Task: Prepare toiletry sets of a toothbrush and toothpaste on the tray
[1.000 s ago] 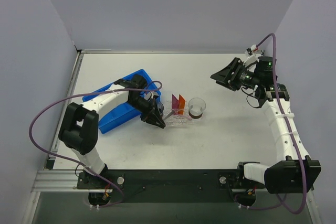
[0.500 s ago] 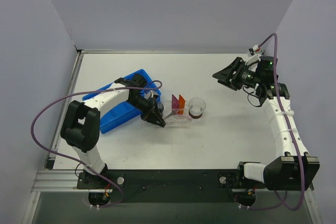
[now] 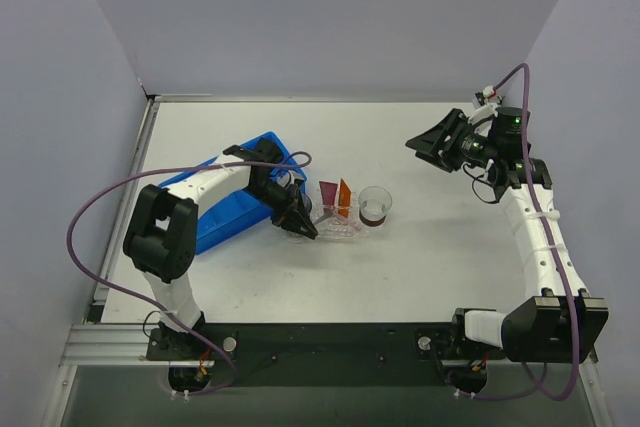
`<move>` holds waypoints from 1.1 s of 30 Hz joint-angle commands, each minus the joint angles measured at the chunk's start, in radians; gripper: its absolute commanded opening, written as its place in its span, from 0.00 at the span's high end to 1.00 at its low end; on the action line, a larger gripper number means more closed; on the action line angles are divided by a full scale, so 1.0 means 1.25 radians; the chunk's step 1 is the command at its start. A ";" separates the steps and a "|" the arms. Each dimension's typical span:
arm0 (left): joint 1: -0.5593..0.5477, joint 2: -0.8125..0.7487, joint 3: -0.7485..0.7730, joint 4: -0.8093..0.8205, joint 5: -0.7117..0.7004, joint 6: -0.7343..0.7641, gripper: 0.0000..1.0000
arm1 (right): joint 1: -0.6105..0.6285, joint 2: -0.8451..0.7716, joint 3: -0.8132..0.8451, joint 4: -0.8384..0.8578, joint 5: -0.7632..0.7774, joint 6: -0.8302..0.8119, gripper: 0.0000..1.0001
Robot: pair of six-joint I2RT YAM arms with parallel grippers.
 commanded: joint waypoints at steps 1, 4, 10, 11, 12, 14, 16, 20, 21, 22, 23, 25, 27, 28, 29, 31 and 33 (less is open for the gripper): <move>0.008 0.001 0.038 0.000 0.008 0.005 0.83 | -0.008 0.007 -0.003 0.034 -0.022 0.006 0.58; 0.008 0.003 0.041 -0.002 0.008 0.006 0.76 | -0.009 0.008 -0.004 0.035 -0.022 0.009 0.58; 0.008 -0.001 0.050 -0.007 0.006 0.010 0.59 | -0.010 0.008 -0.004 0.035 -0.024 0.010 0.58; 0.008 0.000 0.052 -0.008 0.005 0.013 0.57 | -0.011 0.008 -0.005 0.035 -0.024 0.011 0.58; 0.008 -0.002 0.052 -0.008 0.003 0.014 0.54 | -0.010 0.007 -0.005 0.036 -0.024 0.010 0.58; 0.008 -0.002 0.056 -0.009 0.002 0.015 0.53 | -0.011 0.007 -0.004 0.036 -0.024 0.012 0.58; 0.008 -0.005 0.057 -0.012 -0.002 0.016 0.50 | -0.011 0.006 -0.005 0.036 -0.024 0.012 0.58; 0.008 -0.006 0.065 -0.024 -0.009 0.026 0.48 | -0.011 0.003 -0.006 0.036 -0.024 0.012 0.58; 0.008 -0.007 0.068 -0.028 -0.013 0.031 0.48 | -0.011 0.003 -0.004 0.036 -0.026 0.011 0.58; 0.008 -0.008 0.076 -0.033 -0.016 0.035 0.47 | -0.013 0.002 -0.005 0.036 -0.024 0.012 0.57; 0.008 -0.010 0.080 -0.046 -0.022 0.041 0.47 | -0.013 0.002 -0.004 0.036 -0.024 0.012 0.58; 0.008 -0.010 0.089 -0.057 -0.031 0.057 0.46 | -0.013 0.001 -0.004 0.037 -0.026 0.012 0.58; 0.009 -0.013 0.104 -0.076 -0.043 0.073 0.45 | -0.016 -0.002 -0.003 0.036 -0.026 0.012 0.58; 0.009 -0.016 0.106 -0.078 -0.047 0.076 0.44 | -0.016 -0.003 -0.004 0.036 -0.024 0.012 0.58; 0.010 -0.018 0.108 -0.081 -0.048 0.080 0.44 | -0.018 -0.005 -0.003 0.036 -0.026 0.011 0.58; 0.014 -0.030 0.108 -0.087 -0.057 0.091 0.44 | -0.018 -0.008 -0.003 0.036 -0.026 0.011 0.58; 0.017 -0.043 0.112 -0.110 -0.074 0.114 0.43 | -0.021 -0.010 -0.003 0.036 -0.026 0.009 0.58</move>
